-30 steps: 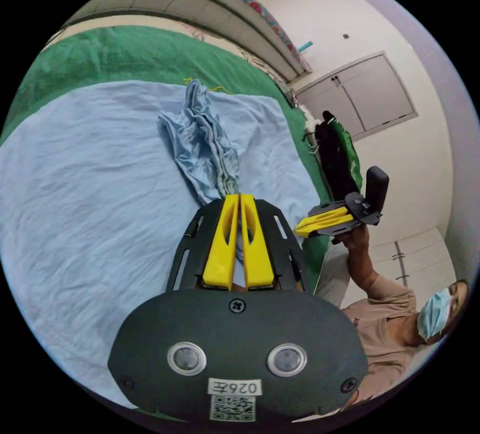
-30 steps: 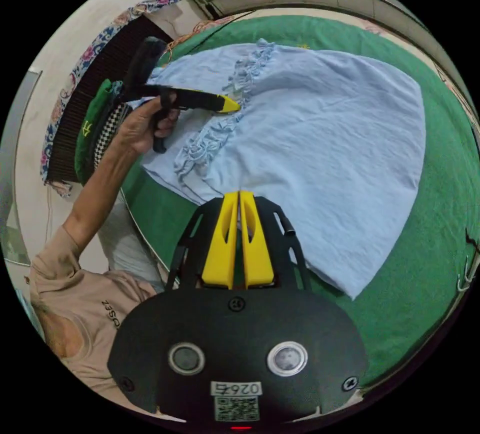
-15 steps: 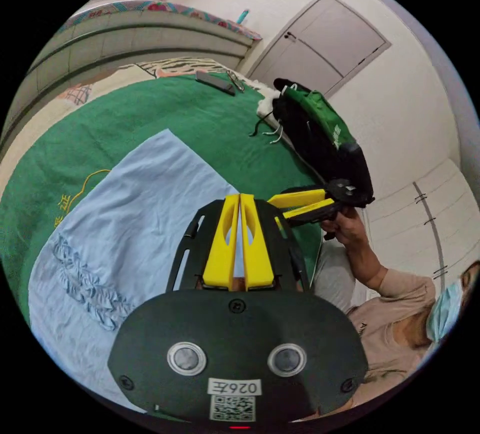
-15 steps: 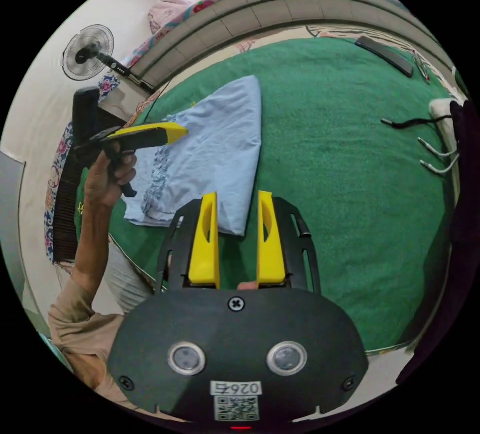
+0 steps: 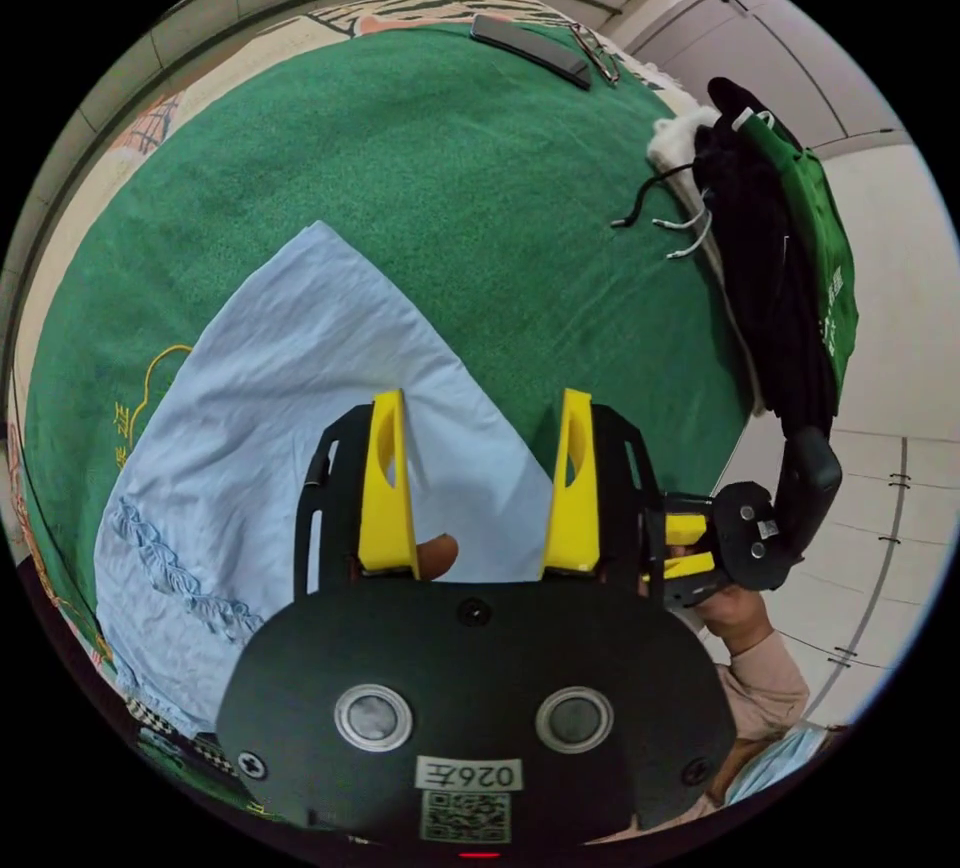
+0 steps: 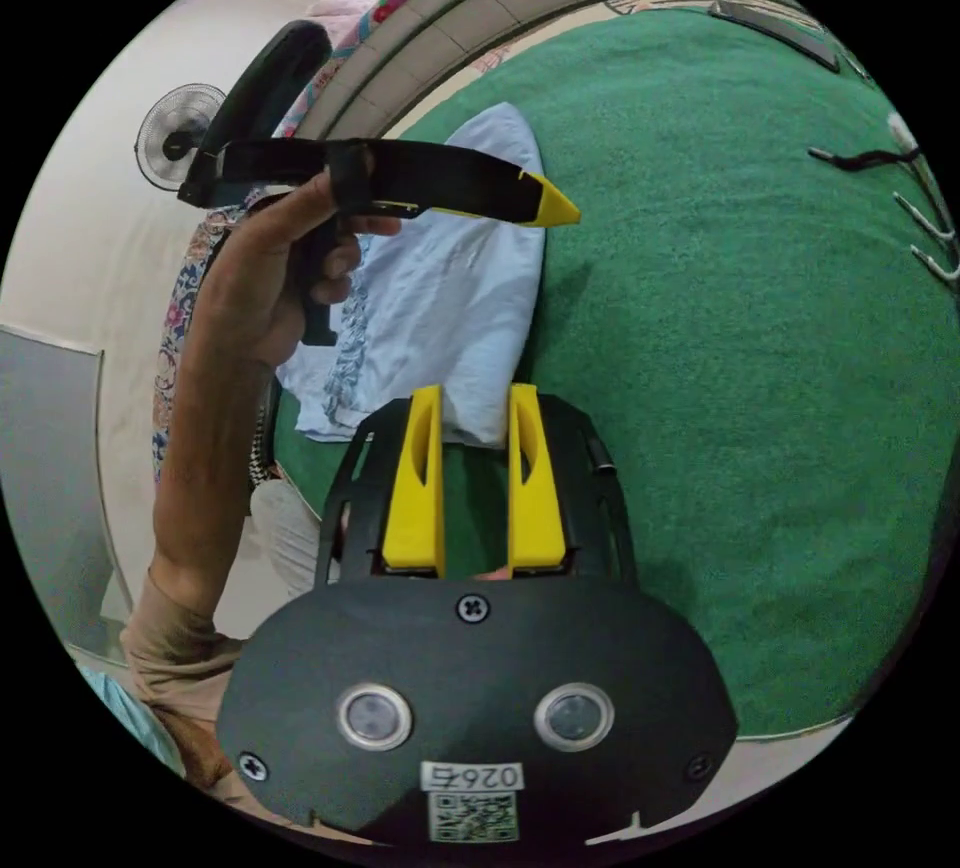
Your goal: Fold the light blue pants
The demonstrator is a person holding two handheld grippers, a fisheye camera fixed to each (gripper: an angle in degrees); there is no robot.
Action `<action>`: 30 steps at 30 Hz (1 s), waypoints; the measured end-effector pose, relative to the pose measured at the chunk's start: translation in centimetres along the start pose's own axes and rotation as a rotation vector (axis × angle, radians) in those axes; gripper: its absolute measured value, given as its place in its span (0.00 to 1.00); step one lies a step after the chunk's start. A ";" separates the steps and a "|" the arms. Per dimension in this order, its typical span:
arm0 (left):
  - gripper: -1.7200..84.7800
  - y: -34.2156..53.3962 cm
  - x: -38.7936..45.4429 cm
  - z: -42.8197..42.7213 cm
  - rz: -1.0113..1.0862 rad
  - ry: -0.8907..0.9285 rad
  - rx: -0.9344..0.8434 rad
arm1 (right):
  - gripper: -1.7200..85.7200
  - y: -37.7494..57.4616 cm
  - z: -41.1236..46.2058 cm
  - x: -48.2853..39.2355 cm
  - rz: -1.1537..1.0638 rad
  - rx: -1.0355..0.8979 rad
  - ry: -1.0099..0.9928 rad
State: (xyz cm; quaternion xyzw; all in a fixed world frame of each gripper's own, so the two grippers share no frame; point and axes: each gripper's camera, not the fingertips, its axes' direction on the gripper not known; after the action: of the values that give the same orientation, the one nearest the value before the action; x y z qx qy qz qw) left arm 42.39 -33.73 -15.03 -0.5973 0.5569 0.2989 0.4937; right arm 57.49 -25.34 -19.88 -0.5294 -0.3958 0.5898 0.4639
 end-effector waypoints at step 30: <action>0.01 15.9 -13.4 -15.8 0.184 0.716 0.443 | 0.00 14.2 -11.1 -19.1 -0.412 0.477 -0.005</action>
State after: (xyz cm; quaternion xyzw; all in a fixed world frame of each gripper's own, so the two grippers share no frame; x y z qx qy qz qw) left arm 21.43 -41.61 -1.72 -0.4905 0.7949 -0.0113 0.3570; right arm 66.81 -47.75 -29.96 -0.3127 -0.3463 0.5610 0.6838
